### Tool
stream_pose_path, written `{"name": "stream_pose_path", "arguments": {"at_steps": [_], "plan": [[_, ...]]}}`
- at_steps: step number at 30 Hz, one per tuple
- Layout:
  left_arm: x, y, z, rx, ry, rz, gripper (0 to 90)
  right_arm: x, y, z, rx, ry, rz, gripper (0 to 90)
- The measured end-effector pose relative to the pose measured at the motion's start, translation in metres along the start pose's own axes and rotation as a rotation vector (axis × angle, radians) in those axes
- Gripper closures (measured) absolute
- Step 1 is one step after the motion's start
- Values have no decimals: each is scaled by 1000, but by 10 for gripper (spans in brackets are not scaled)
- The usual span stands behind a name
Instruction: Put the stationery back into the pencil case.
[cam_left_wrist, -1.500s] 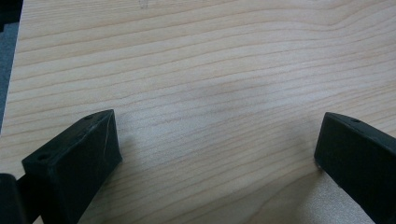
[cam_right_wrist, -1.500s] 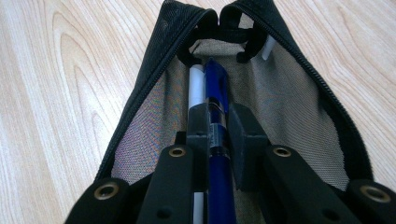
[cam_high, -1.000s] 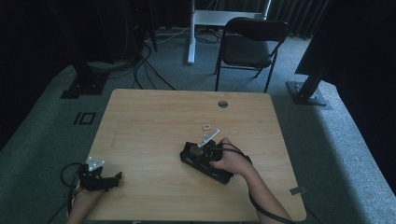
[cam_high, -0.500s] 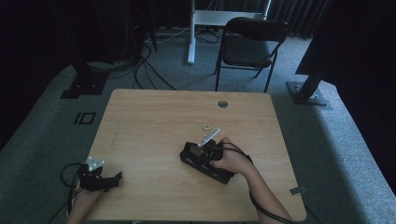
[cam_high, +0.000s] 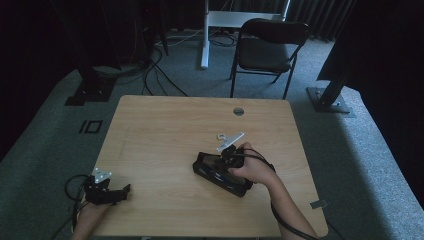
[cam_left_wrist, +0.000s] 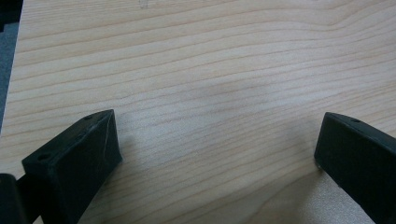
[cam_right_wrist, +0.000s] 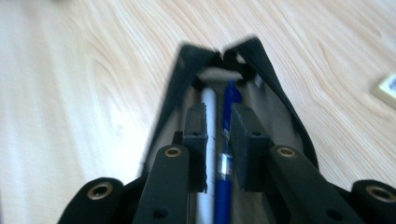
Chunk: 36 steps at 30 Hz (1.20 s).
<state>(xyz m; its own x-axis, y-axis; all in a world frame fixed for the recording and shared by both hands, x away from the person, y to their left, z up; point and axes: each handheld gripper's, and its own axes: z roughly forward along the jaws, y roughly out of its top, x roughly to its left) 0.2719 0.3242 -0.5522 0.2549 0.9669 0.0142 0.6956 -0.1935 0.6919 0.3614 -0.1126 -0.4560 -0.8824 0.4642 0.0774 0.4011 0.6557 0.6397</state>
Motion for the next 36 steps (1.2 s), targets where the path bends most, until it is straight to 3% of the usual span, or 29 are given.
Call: {"name": "stream_pose_path", "arguments": {"at_steps": [9,14,22,29,36], "plan": [[0,0,0,0,0,0,2,-6,1,-12,-77,-53,16,761],[0,0,0,0,0,0,2,-15,-2,-12,-135,-90,64,746],[0,0,0,0,0,-1,2,-27,-4,-8,-162,-135,116,730],[0,0,0,0,0,0,2,-41,-5,-5,-194,-202,175,733],[0,0,0,0,0,0,2,-52,-6,-1,-220,-232,236,712]]}}
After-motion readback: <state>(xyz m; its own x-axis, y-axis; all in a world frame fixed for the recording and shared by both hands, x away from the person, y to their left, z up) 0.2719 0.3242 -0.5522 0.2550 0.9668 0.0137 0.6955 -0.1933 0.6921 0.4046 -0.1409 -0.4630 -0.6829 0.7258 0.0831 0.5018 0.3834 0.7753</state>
